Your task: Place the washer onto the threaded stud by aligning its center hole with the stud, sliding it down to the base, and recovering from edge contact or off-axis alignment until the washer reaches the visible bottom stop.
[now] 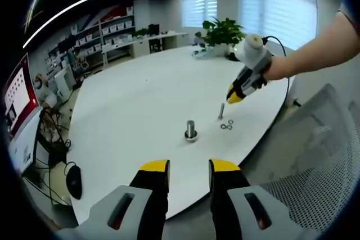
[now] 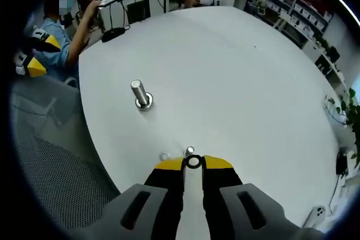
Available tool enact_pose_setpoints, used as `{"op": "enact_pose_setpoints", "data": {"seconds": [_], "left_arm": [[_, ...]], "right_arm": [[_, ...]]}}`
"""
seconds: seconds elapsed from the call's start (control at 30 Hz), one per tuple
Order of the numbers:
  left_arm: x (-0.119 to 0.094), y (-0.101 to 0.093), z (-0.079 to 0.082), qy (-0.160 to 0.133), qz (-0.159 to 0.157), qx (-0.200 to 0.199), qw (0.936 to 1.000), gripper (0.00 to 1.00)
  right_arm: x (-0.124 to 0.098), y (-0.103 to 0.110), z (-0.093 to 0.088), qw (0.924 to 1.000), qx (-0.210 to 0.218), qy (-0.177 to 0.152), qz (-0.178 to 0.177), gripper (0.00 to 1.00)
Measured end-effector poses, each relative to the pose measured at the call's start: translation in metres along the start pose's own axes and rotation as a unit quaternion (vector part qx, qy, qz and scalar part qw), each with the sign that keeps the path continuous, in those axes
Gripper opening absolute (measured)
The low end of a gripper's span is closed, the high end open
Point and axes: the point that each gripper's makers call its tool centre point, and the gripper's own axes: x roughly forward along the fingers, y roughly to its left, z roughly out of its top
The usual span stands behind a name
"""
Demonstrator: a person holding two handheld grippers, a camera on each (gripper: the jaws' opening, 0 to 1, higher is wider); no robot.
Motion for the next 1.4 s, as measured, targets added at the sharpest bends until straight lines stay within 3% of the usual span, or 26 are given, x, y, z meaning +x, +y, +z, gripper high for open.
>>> {"op": "enact_pose_setpoints", "data": {"seconds": [0.27,0.67,1.33,1.4], "left_arm": [[0.001,0.000,-0.002,0.004,0.000,0.000,1.0000,0.26],[0.002,0.000,-0.002,0.008,0.001,0.001,1.0000,0.26],[0.002,0.000,-0.003,0.008,-0.001,0.000,1.0000,0.26],[0.003,0.000,-0.003,0.008,0.000,0.000,1.0000,0.26]], "right_arm": [[0.005,0.001,0.010,0.9999,-0.015,-0.005,0.007,0.13],[0.012,0.005,0.008,0.9992,-0.038,0.008,0.013,0.13],[0.036,0.008,0.001,0.9948,-0.074,0.064,0.029,0.13],[0.041,0.011,-0.001,0.9933,-0.080,0.072,0.041,0.09]]}}
